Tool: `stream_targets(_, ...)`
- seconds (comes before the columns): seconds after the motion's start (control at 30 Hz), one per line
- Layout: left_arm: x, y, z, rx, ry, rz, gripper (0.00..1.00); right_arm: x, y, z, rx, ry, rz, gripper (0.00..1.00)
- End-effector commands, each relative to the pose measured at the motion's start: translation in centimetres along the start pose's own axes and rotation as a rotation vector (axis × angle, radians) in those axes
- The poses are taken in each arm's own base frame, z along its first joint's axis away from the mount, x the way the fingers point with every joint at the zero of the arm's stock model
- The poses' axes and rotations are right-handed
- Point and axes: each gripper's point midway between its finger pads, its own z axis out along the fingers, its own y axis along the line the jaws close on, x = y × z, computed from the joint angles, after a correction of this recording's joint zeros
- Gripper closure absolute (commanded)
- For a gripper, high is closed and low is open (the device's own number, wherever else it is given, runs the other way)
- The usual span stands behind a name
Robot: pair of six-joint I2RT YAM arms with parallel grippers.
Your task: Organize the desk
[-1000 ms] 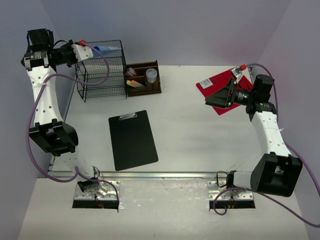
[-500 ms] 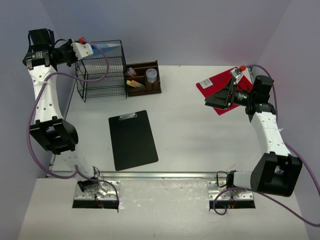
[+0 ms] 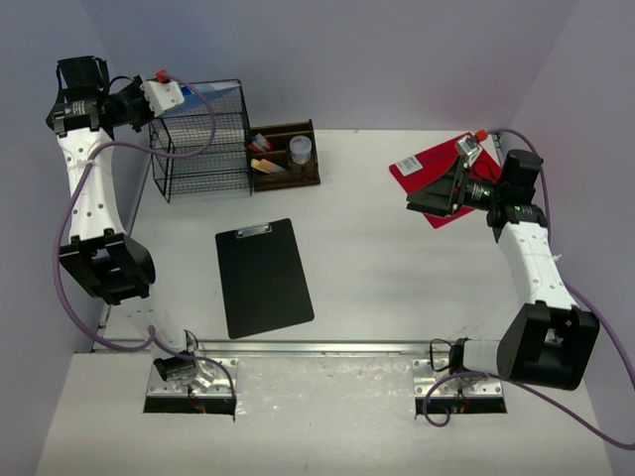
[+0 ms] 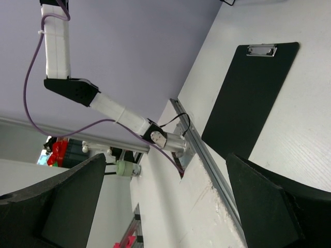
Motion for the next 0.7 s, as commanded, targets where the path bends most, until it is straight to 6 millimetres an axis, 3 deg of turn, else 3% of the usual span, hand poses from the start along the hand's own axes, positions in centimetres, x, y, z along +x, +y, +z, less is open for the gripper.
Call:
stream_targets(0.0, -0.5, 1.7, -1.0, -0.053, 0.021, 0.025, 1.00, 0.0, 0.3, 0.0, -0.025, 0.011, -0.041, 0.01)
stream_targets(0.17, -0.6, 2.0, -1.4, -0.068, 0.029, 0.032, 1.00, 0.0, 0.1, 0.0, -0.023, 0.010, -0.033, 0.01)
stream_targets(0.67, -5.0, 4.2, -2.0, -0.136, 0.016, 0.105, 1.00, 1.0, 0.3, -0.2, -0.042, 0.026, -0.033, 0.01)
